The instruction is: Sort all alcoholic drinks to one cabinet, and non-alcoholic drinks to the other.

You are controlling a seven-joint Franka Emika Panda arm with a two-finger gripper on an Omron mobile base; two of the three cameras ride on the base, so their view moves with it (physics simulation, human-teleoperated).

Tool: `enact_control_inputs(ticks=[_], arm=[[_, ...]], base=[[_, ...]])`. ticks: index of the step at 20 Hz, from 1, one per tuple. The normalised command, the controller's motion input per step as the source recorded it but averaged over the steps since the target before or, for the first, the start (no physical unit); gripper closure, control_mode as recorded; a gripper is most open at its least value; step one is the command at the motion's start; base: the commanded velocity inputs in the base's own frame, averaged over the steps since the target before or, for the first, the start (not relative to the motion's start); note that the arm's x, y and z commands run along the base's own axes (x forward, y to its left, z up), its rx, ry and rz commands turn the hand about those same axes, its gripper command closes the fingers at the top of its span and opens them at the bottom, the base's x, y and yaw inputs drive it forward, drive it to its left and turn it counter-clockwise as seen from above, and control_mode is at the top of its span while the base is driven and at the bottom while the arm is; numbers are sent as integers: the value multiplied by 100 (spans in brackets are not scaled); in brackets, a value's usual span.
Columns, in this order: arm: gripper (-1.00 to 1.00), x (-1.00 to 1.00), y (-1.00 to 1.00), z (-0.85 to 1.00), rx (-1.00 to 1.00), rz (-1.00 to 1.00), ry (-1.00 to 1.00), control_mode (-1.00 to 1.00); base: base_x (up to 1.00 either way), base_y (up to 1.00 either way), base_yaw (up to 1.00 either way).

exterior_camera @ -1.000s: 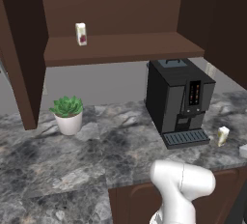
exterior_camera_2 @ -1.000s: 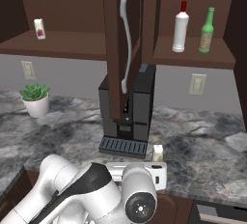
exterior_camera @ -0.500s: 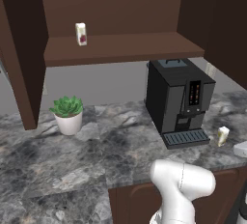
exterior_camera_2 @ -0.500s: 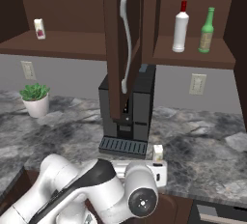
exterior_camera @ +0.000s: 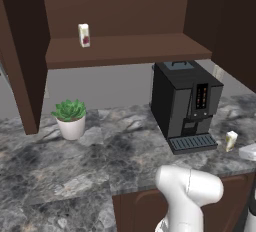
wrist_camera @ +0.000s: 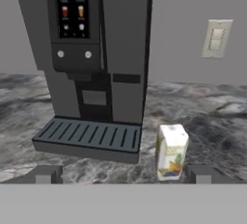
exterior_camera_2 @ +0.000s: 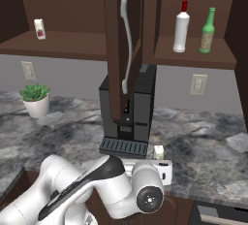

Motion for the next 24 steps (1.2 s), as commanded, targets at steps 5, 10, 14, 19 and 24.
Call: enact_control_inputs(ticks=[5, 10, 14, 19, 24], arm=[[-100, 21, -17, -17, 0, 0, -1, -100], [-100, 20, -9, -18, 0, 2, -3, -100], [-100, 20, -7, -16, 0, 4, -1, -100], [-100, 15, -12, -8, 1, 1, 0, -100], [-100, 16, -13, -7, 1, 0, 0, -100]], base=[[0, 0, 0], [0, 0, 0], [0, 0, 0], [0, 0, 0], [0, 0, 0]])
